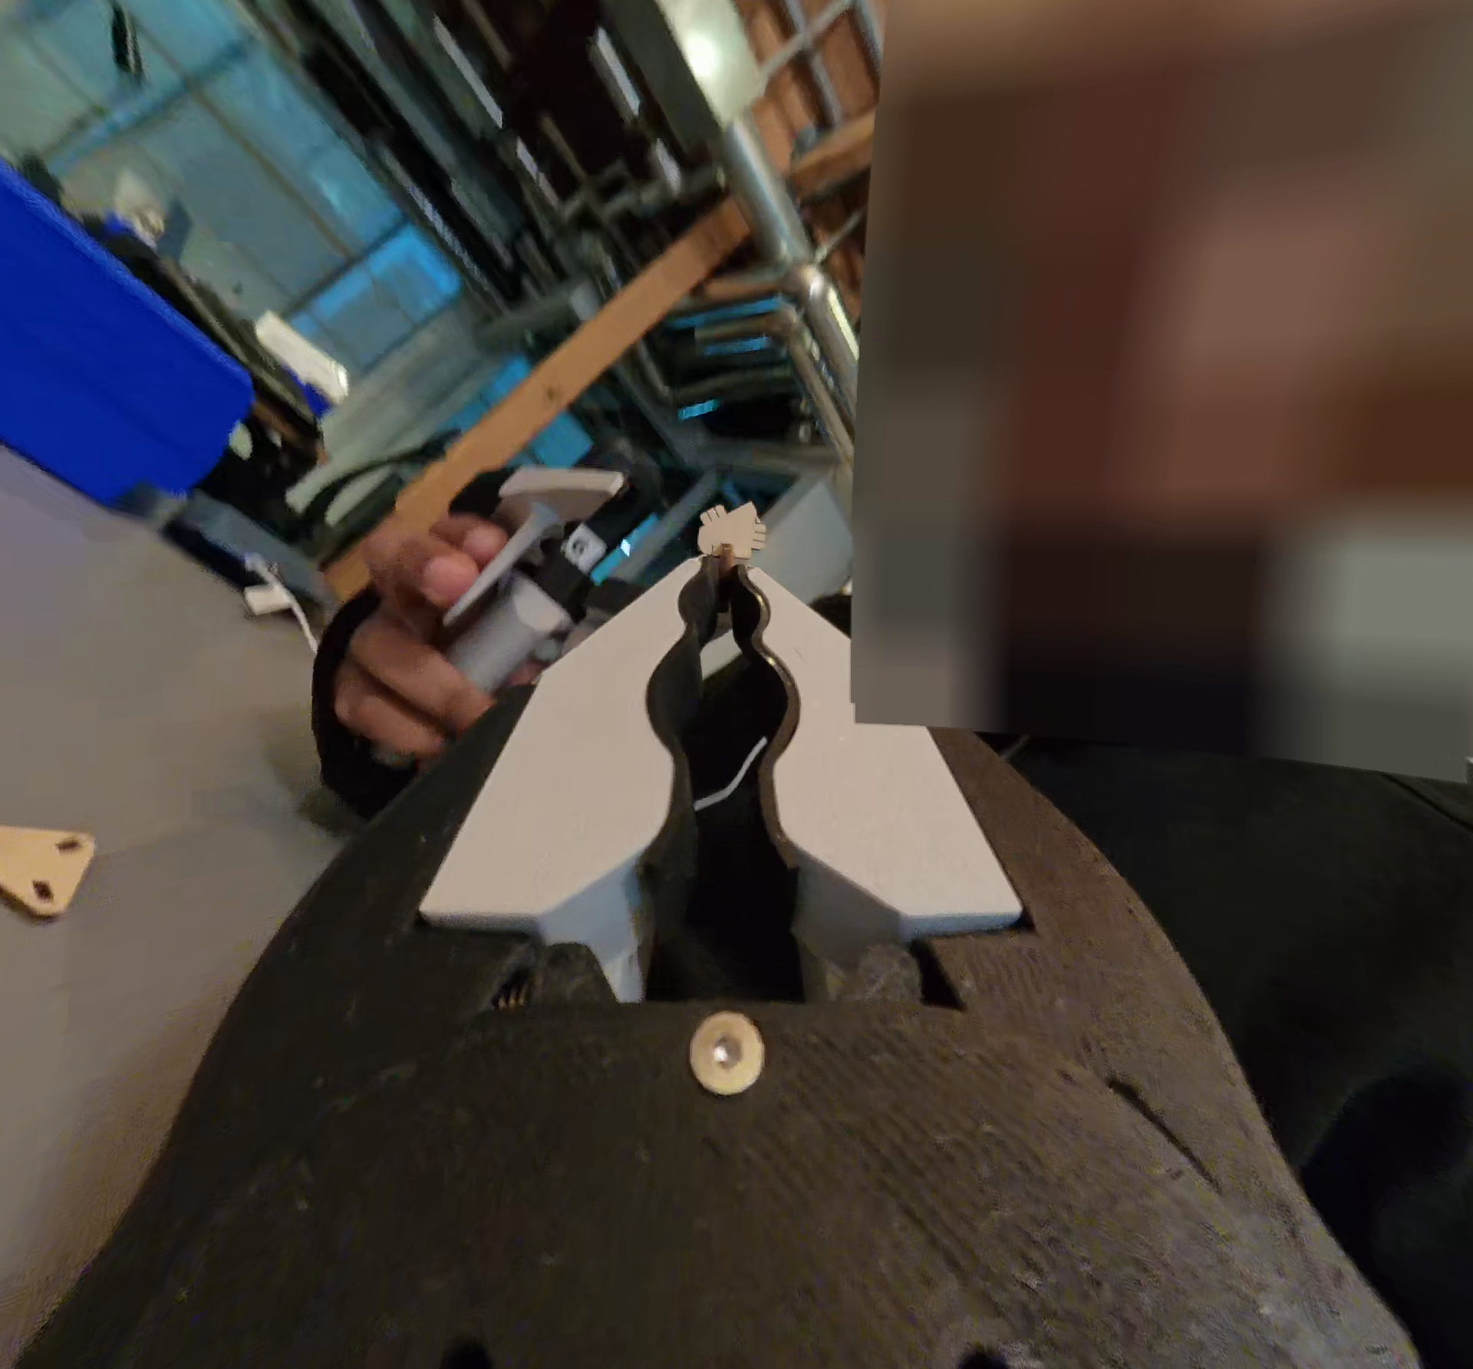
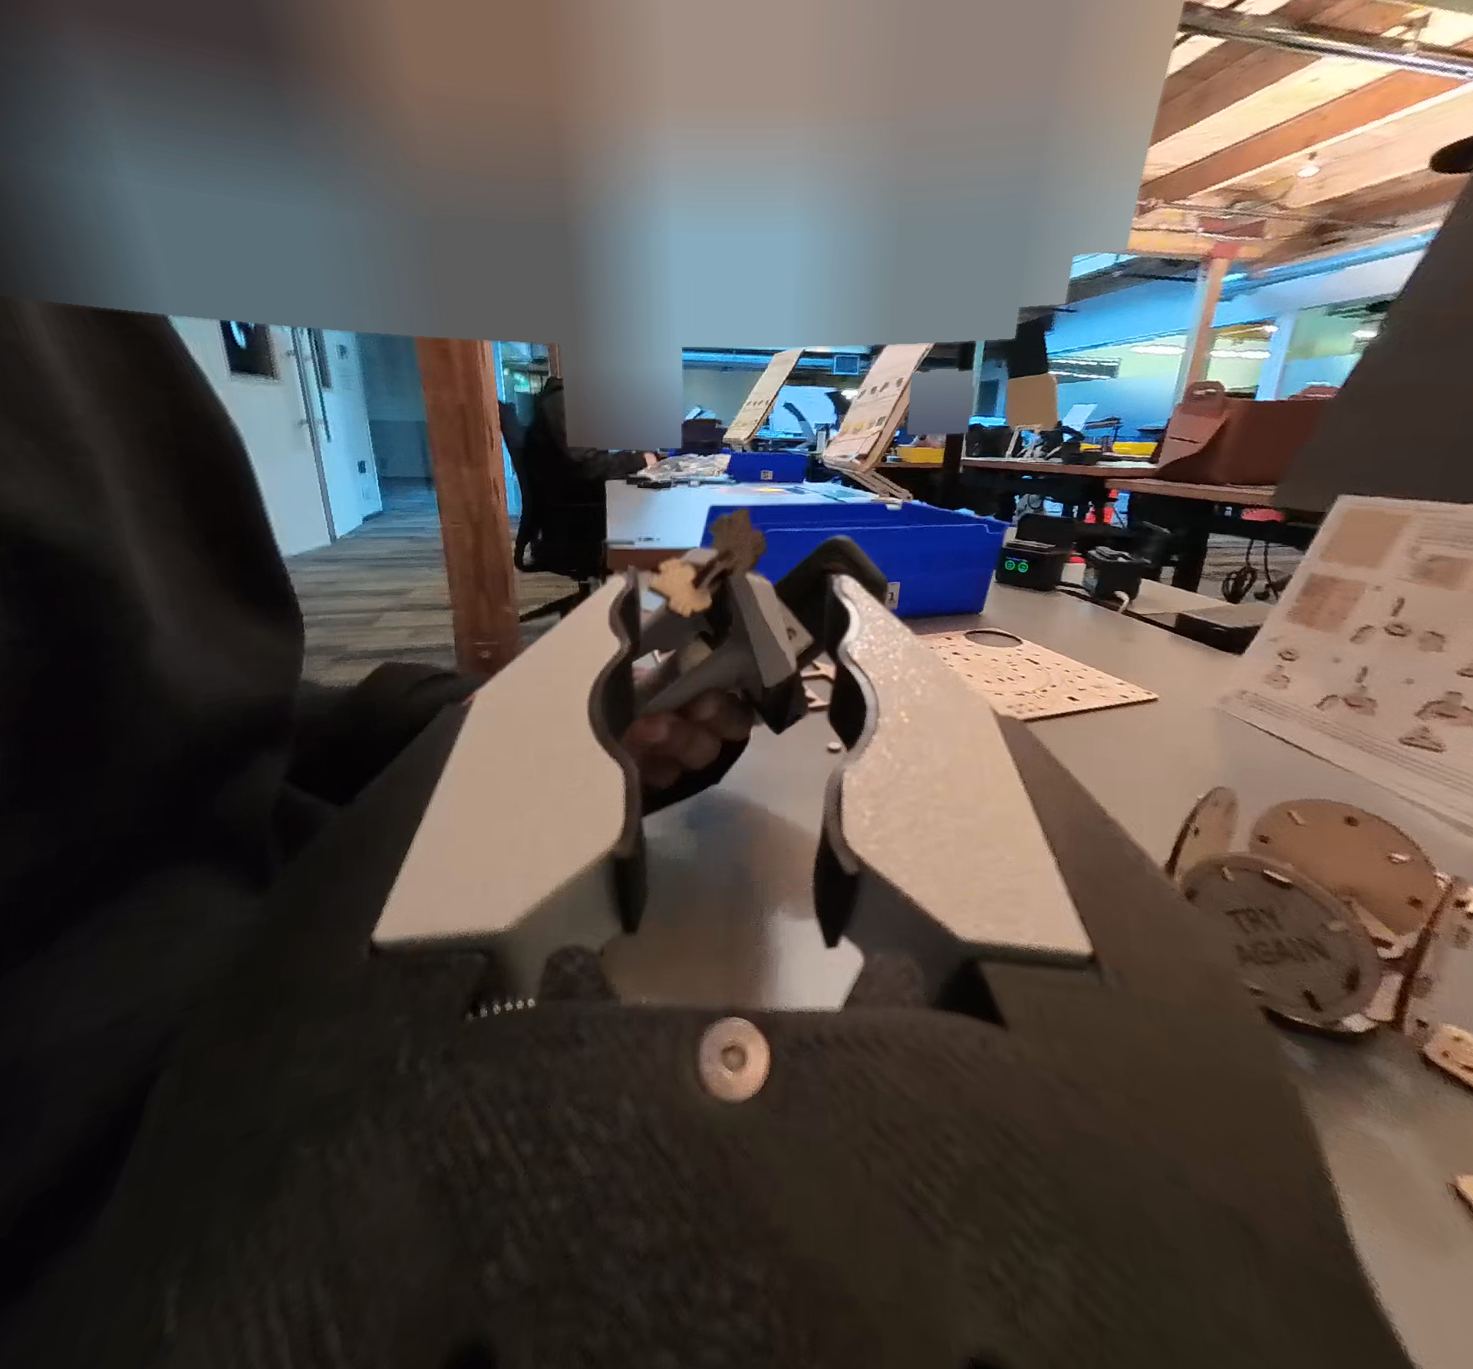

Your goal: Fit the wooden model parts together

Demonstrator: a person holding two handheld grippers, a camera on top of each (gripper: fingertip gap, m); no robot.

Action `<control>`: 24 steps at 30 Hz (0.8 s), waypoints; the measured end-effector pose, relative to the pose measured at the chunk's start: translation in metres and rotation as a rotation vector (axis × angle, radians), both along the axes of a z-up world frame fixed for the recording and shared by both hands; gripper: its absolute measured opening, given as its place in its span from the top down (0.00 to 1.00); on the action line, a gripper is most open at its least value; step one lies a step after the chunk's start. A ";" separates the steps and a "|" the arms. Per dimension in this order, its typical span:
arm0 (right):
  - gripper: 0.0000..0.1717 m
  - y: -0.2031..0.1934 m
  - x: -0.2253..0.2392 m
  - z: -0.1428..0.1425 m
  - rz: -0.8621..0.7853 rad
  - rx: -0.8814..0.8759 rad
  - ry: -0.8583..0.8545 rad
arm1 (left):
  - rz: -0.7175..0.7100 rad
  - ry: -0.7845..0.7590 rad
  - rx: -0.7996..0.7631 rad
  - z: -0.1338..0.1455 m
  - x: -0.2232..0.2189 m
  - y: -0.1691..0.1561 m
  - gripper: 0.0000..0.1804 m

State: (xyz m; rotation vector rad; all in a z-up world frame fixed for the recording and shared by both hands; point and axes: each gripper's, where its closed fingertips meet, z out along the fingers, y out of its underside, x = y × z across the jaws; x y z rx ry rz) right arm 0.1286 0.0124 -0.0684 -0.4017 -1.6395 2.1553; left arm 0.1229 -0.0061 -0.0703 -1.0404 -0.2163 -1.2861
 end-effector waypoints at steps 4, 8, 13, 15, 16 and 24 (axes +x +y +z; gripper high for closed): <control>0.70 -0.003 0.014 -0.011 0.029 0.212 0.060 | -0.122 0.113 -0.197 -0.026 0.022 0.011 0.98; 0.74 -0.002 0.023 -0.034 0.070 0.469 0.065 | -0.212 0.075 -0.220 -0.032 0.030 0.011 0.98; 0.69 -0.007 0.031 -0.028 0.137 0.534 0.072 | -0.290 -0.091 -0.167 -0.030 0.027 0.012 0.98; 0.69 -0.010 0.030 -0.027 0.146 0.577 0.106 | -0.308 -0.125 -0.153 -0.028 0.026 0.011 0.98; 0.70 -0.012 0.029 -0.028 0.149 0.602 0.122 | -0.317 -0.132 -0.149 -0.026 0.026 0.011 0.98; 0.75 -0.020 0.027 -0.027 0.187 0.675 0.182 | -0.355 -0.128 -0.156 -0.026 0.035 0.011 0.98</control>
